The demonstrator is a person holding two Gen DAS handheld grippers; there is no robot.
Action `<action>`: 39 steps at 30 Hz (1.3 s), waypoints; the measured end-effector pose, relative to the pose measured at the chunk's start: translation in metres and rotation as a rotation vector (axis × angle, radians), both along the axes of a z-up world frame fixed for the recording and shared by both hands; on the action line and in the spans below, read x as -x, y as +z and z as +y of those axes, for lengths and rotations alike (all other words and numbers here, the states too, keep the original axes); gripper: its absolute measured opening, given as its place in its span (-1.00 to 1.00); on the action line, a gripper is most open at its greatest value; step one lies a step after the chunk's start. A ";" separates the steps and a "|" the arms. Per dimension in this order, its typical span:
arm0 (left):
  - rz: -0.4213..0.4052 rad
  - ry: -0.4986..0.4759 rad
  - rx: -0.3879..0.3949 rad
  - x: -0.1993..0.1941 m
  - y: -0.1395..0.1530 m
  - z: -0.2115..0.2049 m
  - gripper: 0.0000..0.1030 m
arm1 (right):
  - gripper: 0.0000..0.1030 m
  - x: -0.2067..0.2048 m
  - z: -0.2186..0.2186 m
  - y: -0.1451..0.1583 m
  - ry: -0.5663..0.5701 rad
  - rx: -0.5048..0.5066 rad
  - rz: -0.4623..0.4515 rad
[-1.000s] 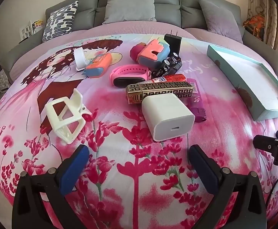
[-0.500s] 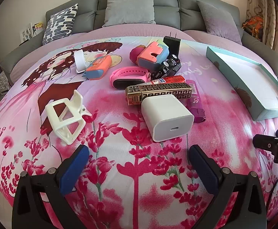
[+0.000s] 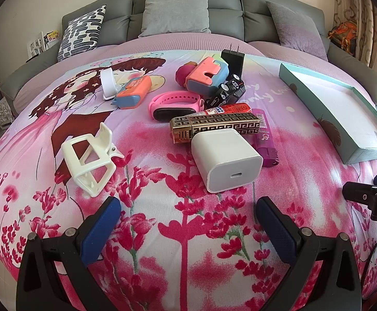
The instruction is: Organize rigid objects
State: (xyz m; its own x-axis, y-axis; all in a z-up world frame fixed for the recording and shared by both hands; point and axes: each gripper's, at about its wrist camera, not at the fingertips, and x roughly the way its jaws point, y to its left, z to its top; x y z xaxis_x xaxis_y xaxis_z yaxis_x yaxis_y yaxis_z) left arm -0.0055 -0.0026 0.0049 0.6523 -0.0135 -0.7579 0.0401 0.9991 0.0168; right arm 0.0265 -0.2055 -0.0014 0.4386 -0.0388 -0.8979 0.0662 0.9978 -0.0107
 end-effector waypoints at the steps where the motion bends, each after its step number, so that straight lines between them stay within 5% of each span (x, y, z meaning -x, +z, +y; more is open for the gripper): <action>1: 0.000 0.000 0.000 0.000 0.000 0.000 1.00 | 1.00 0.000 0.000 0.000 0.000 0.000 0.000; 39: -0.006 0.000 0.001 0.003 -0.002 0.000 1.00 | 1.00 0.000 0.000 -0.001 0.000 -0.001 -0.002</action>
State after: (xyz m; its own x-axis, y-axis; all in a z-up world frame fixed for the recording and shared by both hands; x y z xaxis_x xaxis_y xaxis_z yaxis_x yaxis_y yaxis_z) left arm -0.0084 -0.0025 0.0029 0.6569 -0.0142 -0.7539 0.0401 0.9991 0.0161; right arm 0.0269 -0.2052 -0.0023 0.4405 -0.0377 -0.8970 0.0663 0.9978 -0.0093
